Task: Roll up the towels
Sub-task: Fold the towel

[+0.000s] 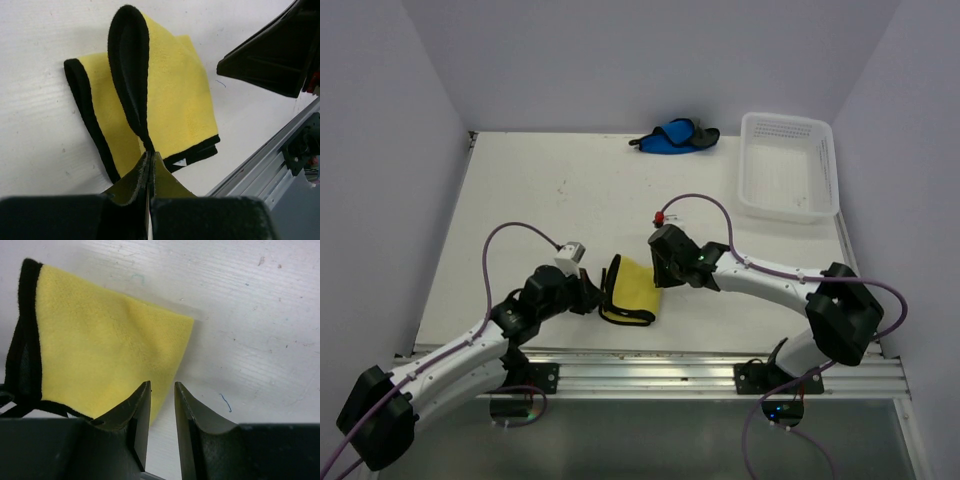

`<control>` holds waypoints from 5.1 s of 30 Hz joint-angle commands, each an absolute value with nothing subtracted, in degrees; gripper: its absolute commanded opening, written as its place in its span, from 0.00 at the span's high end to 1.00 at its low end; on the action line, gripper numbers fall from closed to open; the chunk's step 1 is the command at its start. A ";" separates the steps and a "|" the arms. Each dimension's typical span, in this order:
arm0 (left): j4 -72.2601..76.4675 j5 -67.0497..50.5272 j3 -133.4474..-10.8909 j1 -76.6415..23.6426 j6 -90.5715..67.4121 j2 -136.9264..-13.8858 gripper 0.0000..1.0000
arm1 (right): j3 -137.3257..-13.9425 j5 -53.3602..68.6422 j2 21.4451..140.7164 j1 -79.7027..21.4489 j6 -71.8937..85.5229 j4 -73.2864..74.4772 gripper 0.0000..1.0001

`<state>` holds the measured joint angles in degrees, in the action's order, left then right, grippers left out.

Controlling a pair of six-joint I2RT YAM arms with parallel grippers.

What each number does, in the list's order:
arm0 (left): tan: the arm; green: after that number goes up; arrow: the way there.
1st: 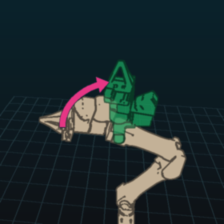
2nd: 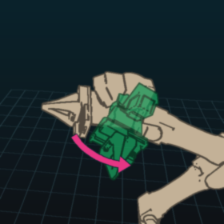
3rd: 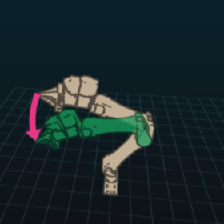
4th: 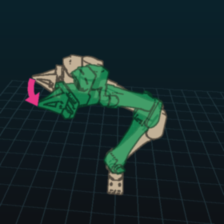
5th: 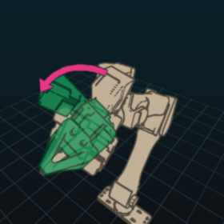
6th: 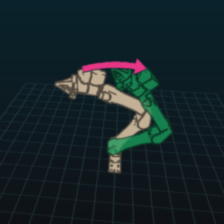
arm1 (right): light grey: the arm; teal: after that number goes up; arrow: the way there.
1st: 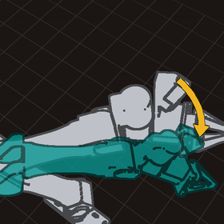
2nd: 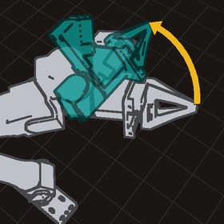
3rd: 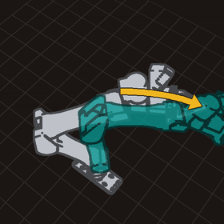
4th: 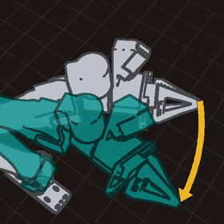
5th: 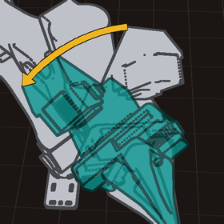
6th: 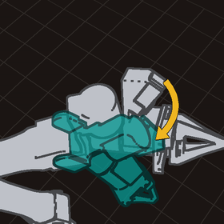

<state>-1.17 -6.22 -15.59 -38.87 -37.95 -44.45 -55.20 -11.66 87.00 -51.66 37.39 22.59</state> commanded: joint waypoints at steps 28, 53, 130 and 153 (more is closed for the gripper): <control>-3.70 -1.32 -16.86 -41.57 -36.92 -39.89 0.32 | -53.26 -7.03 96.33 -50.01 39.20 12.30 0.80; 6.59 -5.19 -16.61 -45.44 -37.44 -54.75 0.50 | -55.02 -7.29 98.44 -49.92 38.32 13.89 0.80; -4.74 1.65 -11.15 -46.58 -43.77 -43.33 0.68 | -54.49 -3.08 92.47 -50.10 35.60 11.16 0.61; -14.35 15.04 -30.96 -46.58 -33.75 -50.89 0.47 | -57.92 -8.96 91.13 -49.13 37.00 16.44 0.83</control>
